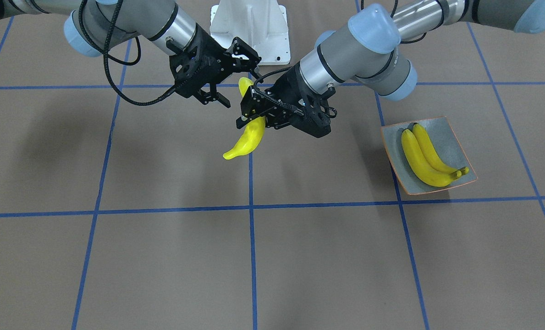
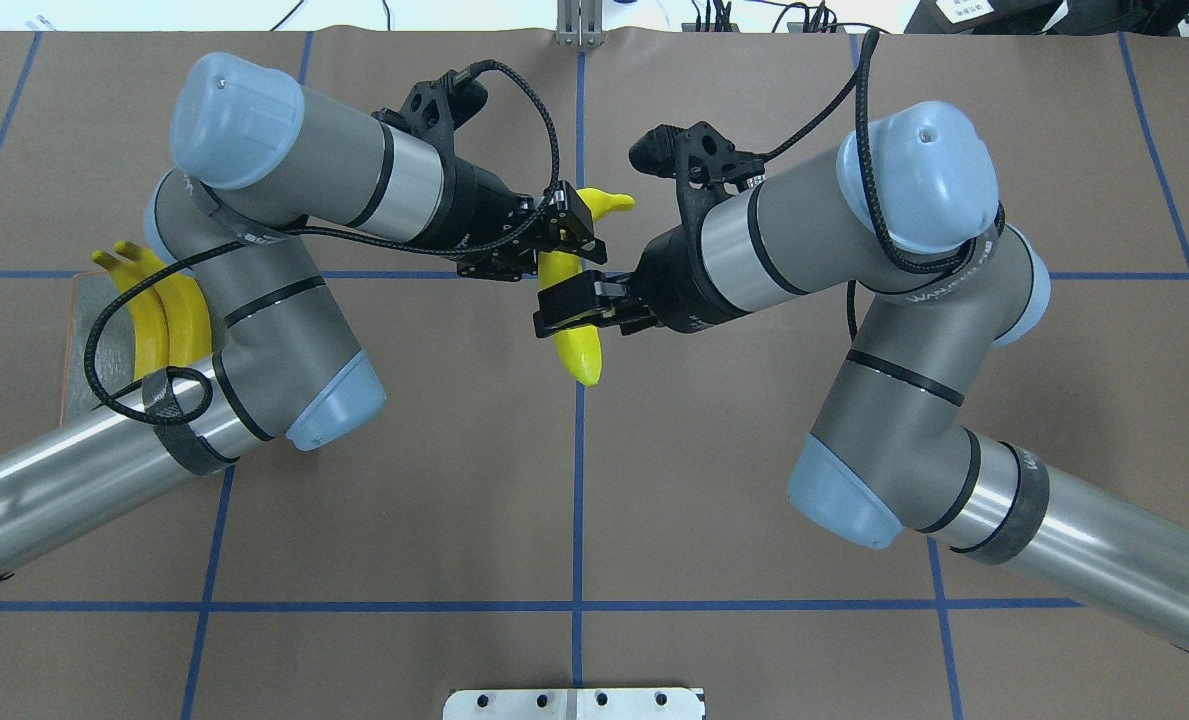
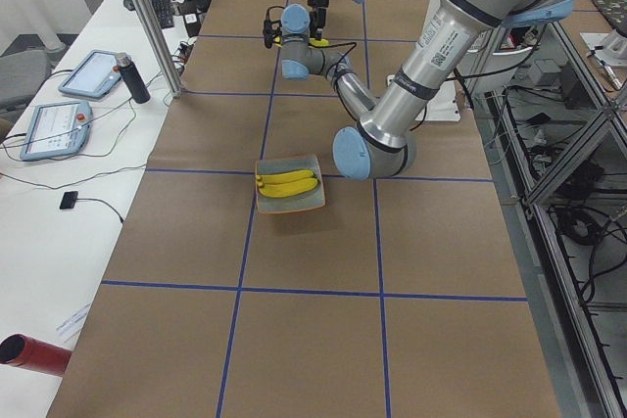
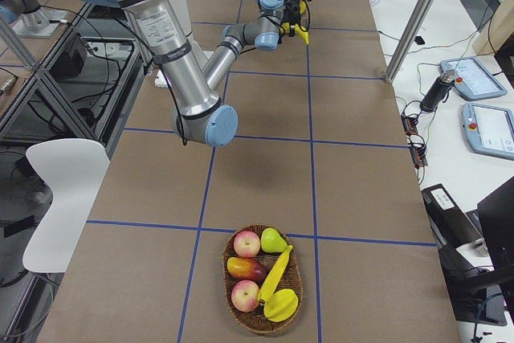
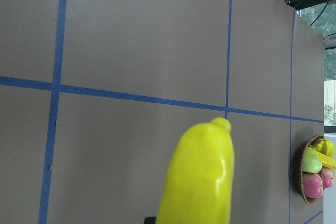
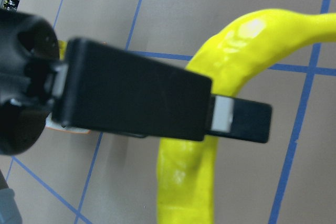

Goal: Transfer all bananas from basket to plate

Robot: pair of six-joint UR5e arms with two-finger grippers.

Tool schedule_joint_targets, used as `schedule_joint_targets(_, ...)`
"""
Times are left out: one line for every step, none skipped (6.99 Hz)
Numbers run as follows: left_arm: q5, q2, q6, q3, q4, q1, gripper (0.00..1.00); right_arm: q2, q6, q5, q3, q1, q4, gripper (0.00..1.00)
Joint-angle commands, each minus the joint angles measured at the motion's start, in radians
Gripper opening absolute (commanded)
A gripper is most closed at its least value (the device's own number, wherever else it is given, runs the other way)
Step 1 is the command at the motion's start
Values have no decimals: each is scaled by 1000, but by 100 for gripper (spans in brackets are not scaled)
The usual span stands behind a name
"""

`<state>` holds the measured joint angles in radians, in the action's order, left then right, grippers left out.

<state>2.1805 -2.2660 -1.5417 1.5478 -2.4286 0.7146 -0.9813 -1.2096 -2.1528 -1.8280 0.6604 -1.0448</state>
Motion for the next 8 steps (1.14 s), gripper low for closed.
schedule_joint_targets(136,83,112,2,-1,86,0,-5,-1,-148,1,120,-91,100)
schedule_joint_targets(245,127,162,8,-4,168,0,-11,-1,-168,1,146,-130,100)
schedule_joint_targets(339,164,278,8,0,234,0,-14,2,-167,9,150,-133,100)
schedule_joint_targets(394,221,345,12,-4,296,0,-20,1,-160,10,153,-136,100)
schedule_joint_targets(436,285,389,20,-6,328,0,-29,1,-156,16,159,-142,100)
schedule_joint_targets(459,377,378,35,-9,350,0,-33,1,-154,24,166,-142,100)
schedule_joint_targets(452,448,373,43,-9,368,0,-33,-1,-153,33,165,-142,100)
schedule_joint_targets(453,477,253,43,-9,385,0,-33,-1,-153,41,163,-142,100)
